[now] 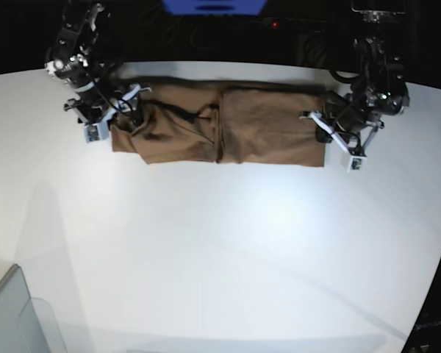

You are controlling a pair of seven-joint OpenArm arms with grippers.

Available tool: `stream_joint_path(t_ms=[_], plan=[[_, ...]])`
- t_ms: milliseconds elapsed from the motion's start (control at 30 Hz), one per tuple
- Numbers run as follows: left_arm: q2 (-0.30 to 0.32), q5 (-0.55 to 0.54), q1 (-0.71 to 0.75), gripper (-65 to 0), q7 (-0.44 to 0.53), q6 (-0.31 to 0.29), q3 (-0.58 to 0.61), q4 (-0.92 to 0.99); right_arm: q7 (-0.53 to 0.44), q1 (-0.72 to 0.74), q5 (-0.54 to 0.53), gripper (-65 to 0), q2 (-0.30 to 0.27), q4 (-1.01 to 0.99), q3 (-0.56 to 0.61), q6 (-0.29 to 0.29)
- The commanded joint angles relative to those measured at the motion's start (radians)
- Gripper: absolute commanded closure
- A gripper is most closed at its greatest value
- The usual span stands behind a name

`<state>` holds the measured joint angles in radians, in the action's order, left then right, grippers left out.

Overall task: Layout the t-shirt on the table in an organized manner, then fold the t-shirt properly
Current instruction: 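Release the folded end with the left gripper and withdraw it, then lift the shirt's end with the right gripper and fold it over toward the left gripper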

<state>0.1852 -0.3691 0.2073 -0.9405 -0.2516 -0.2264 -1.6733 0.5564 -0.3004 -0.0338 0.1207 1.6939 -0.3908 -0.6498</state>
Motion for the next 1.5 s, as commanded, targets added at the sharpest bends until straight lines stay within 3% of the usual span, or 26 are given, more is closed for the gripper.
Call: stream_joint_path(t_ms=[0, 400, 467, 600, 633, 1100, 1333, 1467], plan=[[0.009, -0.008, -0.004, 0.0, 0.007, -0.005, 0.002, -0.015, -0.012, 0.005, -0.015, -36.8, -0.003, 0.019, 0.003, 0.0], [0.012, -0.014, -0.002, 0.0, 0.005, -0.005, -0.005, -0.024, -0.014, 0.014, -0.013, -34.8, -0.003, -0.082, 0.02, 0.0], [0.012, -0.014, -0.002, 0.0, 0.005, -0.005, -0.005, -0.026, -0.014, 0.011, -0.016, -27.3, -0.003, -0.081, 0.02, 0.0], [0.012, -0.014, -0.002, 0.0, 0.005, -0.005, -0.006, -0.026, -0.014, 0.011, -0.016, -2.8, -0.003, -0.079, 0.02, 0.0], [0.012, -0.014, -0.002, 0.0, 0.005, -0.005, -0.006, -0.026, -0.014, 0.011, -0.015, 0.0, -0.003, -0.079, 0.02, 0.0], [0.012, -0.014, 0.045, 0.0, 0.004, -0.002, -0.054, -0.221, -0.025, -0.007, -0.018, 0.0, 0.017, 0.242, 0.02, -0.001], [0.009, -0.014, 0.047, 0.0, -0.076, -0.007, -0.233, -0.098, -0.025, -0.032, -0.018, 0.0, 0.02, 0.309, 0.088, -0.001], [0.009, -0.014, 0.045, 0.0, -0.094, -0.007, -0.247, -0.008, -0.025, -0.047, -0.018, 0.0, 0.02, 0.309, 0.157, -0.001]])
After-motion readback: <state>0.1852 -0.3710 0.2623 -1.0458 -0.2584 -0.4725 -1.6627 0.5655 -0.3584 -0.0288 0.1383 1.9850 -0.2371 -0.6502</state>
